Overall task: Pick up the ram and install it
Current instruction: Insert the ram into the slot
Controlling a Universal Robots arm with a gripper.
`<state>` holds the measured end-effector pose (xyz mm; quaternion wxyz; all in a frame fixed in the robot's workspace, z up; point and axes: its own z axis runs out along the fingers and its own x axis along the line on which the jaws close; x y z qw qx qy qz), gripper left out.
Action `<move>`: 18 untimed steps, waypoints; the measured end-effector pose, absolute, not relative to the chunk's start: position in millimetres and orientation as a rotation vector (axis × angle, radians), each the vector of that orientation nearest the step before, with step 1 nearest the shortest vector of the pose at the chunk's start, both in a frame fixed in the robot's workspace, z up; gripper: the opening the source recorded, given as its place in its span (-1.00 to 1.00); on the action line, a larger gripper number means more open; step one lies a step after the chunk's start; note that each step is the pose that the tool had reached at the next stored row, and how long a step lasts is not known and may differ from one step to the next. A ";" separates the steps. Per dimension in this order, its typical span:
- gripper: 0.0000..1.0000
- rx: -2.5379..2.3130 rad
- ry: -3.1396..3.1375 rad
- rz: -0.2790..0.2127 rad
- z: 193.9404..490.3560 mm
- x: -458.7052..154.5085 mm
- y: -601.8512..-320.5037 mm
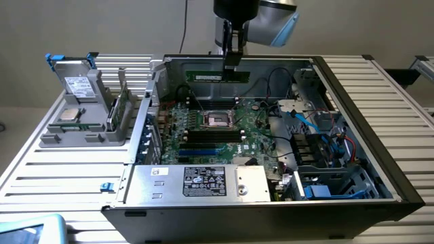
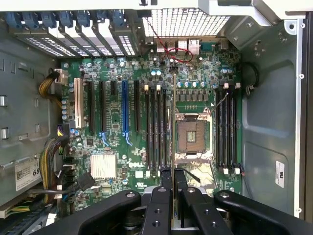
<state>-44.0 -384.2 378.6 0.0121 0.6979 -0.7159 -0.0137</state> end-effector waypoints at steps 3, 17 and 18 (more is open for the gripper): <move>-0.72 2.176 -2.232 -0.043 378.6 -44.0 -384.2; -0.72 2.236 -2.171 -0.042 363.9 -44.0 -386.8; -0.72 2.236 -2.171 -0.042 362.1 -44.0 -387.0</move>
